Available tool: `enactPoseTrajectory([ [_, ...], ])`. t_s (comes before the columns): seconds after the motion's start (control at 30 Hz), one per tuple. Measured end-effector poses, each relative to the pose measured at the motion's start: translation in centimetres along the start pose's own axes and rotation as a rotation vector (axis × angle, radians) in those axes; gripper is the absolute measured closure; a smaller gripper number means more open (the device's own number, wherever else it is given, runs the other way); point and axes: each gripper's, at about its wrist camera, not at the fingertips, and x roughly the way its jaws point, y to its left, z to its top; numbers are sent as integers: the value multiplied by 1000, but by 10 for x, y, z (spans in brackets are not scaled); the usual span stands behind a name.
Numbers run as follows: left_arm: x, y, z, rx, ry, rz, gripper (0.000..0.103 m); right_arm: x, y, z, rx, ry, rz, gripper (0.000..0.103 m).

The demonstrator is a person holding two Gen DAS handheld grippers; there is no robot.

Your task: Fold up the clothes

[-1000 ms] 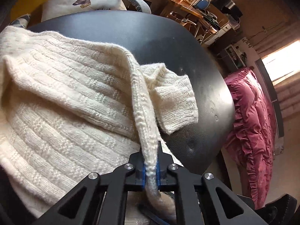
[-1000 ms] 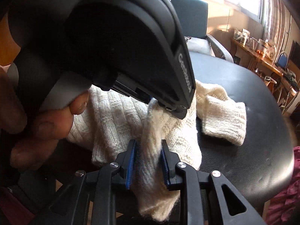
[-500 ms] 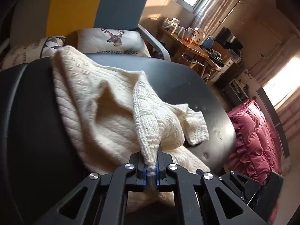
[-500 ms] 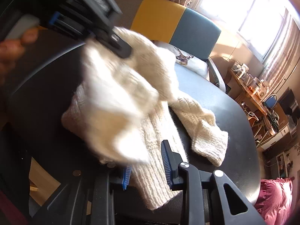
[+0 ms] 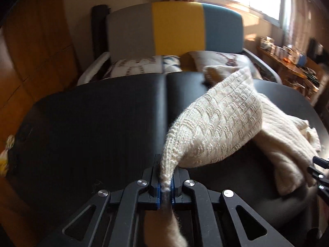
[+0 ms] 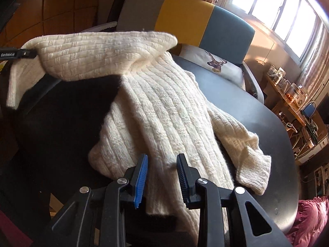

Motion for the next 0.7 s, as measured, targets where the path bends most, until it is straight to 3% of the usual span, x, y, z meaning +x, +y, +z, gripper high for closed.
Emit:
enactPoseTrajectory([
  [0.2,1,39,-27,-58,7,89,96,24,19,22,-15,48,15,74],
  [0.43,8,51,-42,-84,25,109,96,41,25,26,-7,94,15,74],
  [0.53,11,54,-44,-71,33,152,96,42,26,26,-5,106,14,74],
  [0.63,25,66,-40,-71,57,218,96,45,17,29,27,114,54,74],
  [0.7,41,88,-38,-132,101,225,96,44,7,35,67,106,100,74],
])
